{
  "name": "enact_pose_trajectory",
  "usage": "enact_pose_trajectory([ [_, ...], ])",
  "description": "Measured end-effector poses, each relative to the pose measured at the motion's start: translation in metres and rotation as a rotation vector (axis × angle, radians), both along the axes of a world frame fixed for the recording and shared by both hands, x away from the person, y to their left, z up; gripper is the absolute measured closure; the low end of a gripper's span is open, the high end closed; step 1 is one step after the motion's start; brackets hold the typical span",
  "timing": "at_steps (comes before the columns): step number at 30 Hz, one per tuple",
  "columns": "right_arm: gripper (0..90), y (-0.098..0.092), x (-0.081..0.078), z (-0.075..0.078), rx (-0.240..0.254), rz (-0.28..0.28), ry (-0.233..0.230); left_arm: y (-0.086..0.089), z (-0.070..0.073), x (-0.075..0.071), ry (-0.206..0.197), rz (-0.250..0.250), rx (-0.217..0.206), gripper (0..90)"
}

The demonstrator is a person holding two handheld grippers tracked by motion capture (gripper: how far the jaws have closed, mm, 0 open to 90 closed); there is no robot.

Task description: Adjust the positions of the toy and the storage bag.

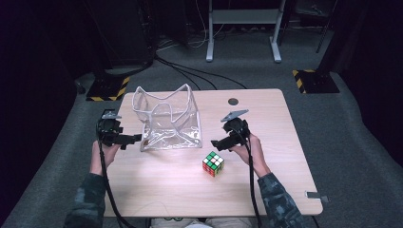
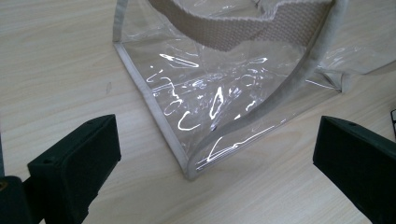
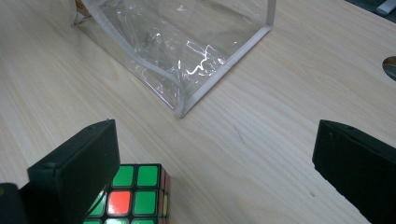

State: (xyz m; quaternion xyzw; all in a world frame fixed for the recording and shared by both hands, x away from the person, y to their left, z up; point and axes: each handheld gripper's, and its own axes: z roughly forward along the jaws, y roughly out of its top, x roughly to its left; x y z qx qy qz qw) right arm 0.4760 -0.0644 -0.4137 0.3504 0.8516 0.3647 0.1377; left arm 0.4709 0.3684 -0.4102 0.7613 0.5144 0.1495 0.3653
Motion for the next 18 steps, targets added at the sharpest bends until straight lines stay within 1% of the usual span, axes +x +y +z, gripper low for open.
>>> enact_pose_trajectory([
  [1, 0.0, 0.001, 0.002, 0.001, 0.003, 0.002, 0.004, 0.000, 0.000, 0.000, 0.000, 0.000, 0.000, 0.4],
  [3, 0.0, 0.002, 0.005, 0.003, 0.005, 0.003, 0.014, 0.001, 0.005, 0.003, -0.004, -0.001, -0.007, 0.2],
  [5, 0.0, 0.003, 0.007, 0.005, 0.003, 0.009, 0.016, 0.001, 0.006, 0.005, -0.005, -0.003, -0.001, 0.1],
  [7, 0.0, 0.004, 0.008, 0.006, 0.000, 0.005, 0.011, 0.002, 0.010, 0.007, -0.009, -0.003, -0.003, 0.0],
  [9, 0.0, 0.007, 0.011, 0.009, -0.008, 0.012, 0.016, 0.002, 0.014, 0.009, -0.011, 0.000, -0.014, 0.0],
  [10, 0.0, 0.007, 0.012, 0.010, -0.010, 0.016, 0.010, 0.003, 0.016, 0.010, -0.016, 0.001, -0.016, 0.1],
  [12, 0.0, 0.008, 0.014, 0.013, -0.010, 0.019, 0.008, 0.003, 0.020, 0.011, -0.016, -0.005, -0.013, 0.0],
  [14, 0.3, 0.010, 0.015, 0.017, -0.012, 0.019, 0.002, 0.002, 0.023, 0.013, -0.019, 0.001, -0.021, 0.1],
  [15, 0.2, 0.011, 0.017, 0.019, -0.011, 0.025, 0.005, 0.003, 0.024, 0.014, -0.019, -0.005, -0.017, 0.1],
  [18, 0.3, 0.013, 0.020, 0.023, -0.011, 0.030, 0.003, 0.003, 0.028, 0.016, -0.025, -0.002, -0.017, 0.2],
])
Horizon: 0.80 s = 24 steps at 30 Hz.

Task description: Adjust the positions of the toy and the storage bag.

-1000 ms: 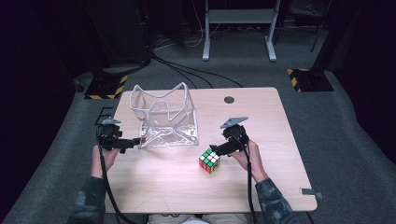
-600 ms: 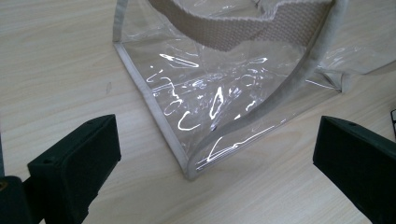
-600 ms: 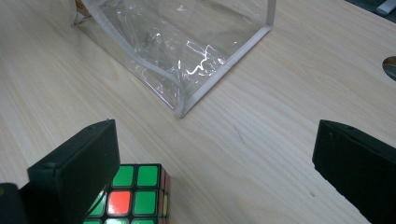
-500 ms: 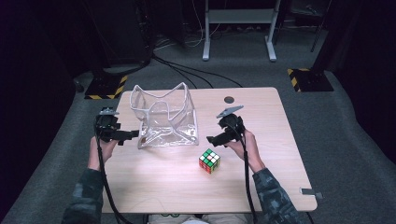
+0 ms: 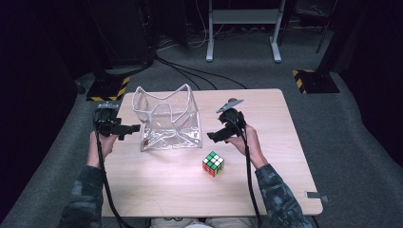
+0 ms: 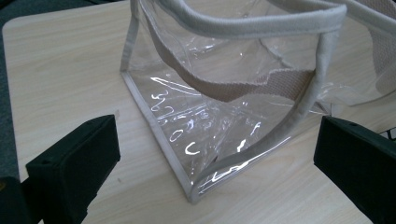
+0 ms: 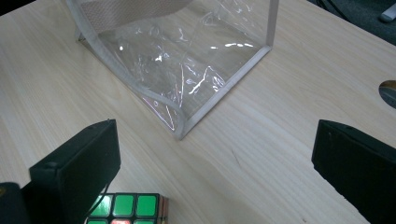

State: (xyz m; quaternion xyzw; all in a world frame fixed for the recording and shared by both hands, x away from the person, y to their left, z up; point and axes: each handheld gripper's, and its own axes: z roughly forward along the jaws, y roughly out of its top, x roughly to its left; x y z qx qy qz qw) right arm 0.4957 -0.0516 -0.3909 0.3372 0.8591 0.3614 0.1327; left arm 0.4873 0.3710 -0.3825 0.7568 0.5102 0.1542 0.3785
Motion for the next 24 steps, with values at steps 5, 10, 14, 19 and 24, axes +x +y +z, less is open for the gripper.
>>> enact_pose_trajectory([
  [5, 0.7, 0.004, 0.006, 0.008, 0.012, 0.002, 0.005, 0.001, 0.007, 0.004, 0.000, -0.007, 0.004, 0.1],
  [10, 1.1, 0.008, 0.014, 0.015, 0.039, 0.013, 0.020, 0.001, 0.013, 0.008, -0.006, -0.004, -0.003, 0.2],
  [14, 1.5, 0.014, 0.020, 0.021, 0.044, 0.020, 0.018, 0.002, 0.019, 0.012, -0.013, -0.001, -0.011, 0.2],
  [19, 2.1, 0.023, 0.025, 0.029, 0.041, 0.038, 0.011, -0.001, 0.027, 0.018, -0.027, -0.003, -0.009, 0.2],
  [24, 2.4, 0.030, 0.033, 0.036, 0.039, 0.048, 0.006, -0.005, 0.032, 0.026, -0.024, -0.005, -0.004, 0.3],
])
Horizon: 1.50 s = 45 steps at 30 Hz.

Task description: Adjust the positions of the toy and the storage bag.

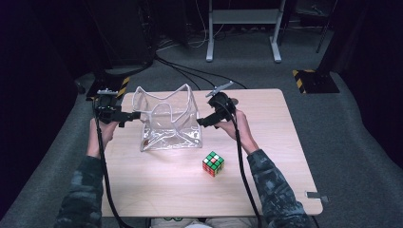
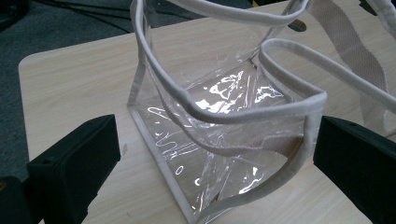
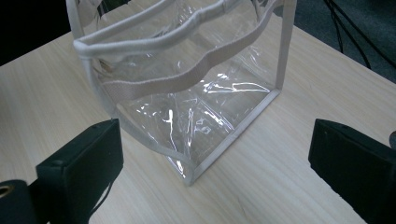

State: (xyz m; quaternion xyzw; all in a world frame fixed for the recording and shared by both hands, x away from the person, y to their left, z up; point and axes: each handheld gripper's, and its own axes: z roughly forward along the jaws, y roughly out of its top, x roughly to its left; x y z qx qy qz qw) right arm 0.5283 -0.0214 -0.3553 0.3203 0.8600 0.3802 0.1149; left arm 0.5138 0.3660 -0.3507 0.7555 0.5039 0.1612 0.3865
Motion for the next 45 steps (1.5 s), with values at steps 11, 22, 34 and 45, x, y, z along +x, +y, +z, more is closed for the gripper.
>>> enact_pose_trajectory([
  [11, 3.3, 0.020, 0.016, 0.014, 0.009, 0.006, 0.013, -0.002, 0.002, 0.023, 0.016, 0.018, -0.012, 0.6],
  [22, 3.7, 0.045, 0.035, 0.022, 0.022, 0.019, 0.013, -0.002, -0.004, 0.039, 0.043, 0.024, -0.007, 0.7],
  [34, 7.7, 0.063, 0.053, 0.005, 0.011, -0.011, 0.074, -0.001, -0.019, 0.048, 0.098, 0.055, -0.052, 12.7],
  [45, 33.8, 0.064, 0.061, -0.014, 0.025, -0.032, 0.152, -0.008, -0.028, 0.047, 0.130, 0.043, -0.008, 52.5],
])
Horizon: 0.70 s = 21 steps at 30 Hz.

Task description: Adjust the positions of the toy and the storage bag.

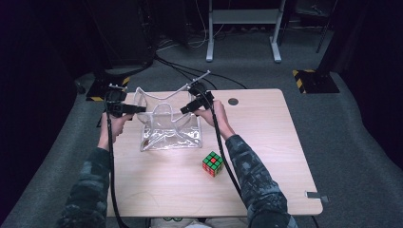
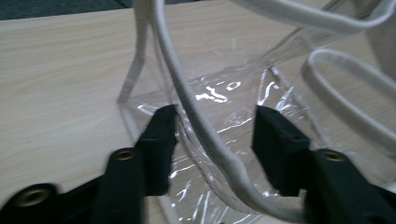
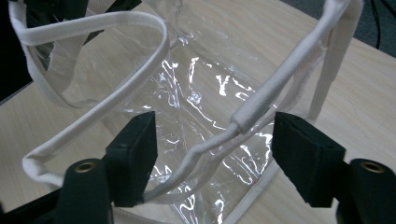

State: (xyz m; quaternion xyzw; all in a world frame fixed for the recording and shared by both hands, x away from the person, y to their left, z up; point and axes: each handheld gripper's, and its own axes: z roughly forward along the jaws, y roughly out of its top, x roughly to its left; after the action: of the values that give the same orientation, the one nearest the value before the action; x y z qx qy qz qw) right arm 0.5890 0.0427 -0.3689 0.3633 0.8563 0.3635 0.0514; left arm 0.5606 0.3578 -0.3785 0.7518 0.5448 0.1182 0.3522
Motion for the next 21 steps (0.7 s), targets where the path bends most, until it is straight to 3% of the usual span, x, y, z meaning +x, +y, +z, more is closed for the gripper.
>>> enact_pose_trajectory([
  [3, 43.5, -0.001, -0.002, -0.003, -0.021, 0.006, -0.009, 0.001, -0.005, -0.002, 0.019, 0.007, 0.037, 62.9],
  [6, 51.5, -0.004, -0.003, -0.008, -0.026, -0.001, -0.005, 0.004, -0.008, -0.003, 0.029, 0.015, 0.032, 69.8],
  [10, 67.9, -0.010, -0.004, -0.012, -0.034, -0.020, -0.016, 0.005, -0.010, -0.005, 0.018, 0.020, 0.036, 76.5],
  [13, 78.5, -0.013, -0.008, -0.013, -0.056, -0.037, -0.042, 0.004, -0.011, -0.008, -0.004, 0.015, 0.065, 81.2],
  [15, 82.6, -0.018, -0.010, -0.014, -0.071, -0.039, -0.061, 0.004, -0.011, -0.010, -0.017, 0.023, 0.085, 85.6],
  [21, 86.3, -0.032, -0.013, -0.011, -0.075, -0.063, -0.082, 0.003, -0.009, -0.012, -0.031, 0.006, 0.077, 88.4],
])
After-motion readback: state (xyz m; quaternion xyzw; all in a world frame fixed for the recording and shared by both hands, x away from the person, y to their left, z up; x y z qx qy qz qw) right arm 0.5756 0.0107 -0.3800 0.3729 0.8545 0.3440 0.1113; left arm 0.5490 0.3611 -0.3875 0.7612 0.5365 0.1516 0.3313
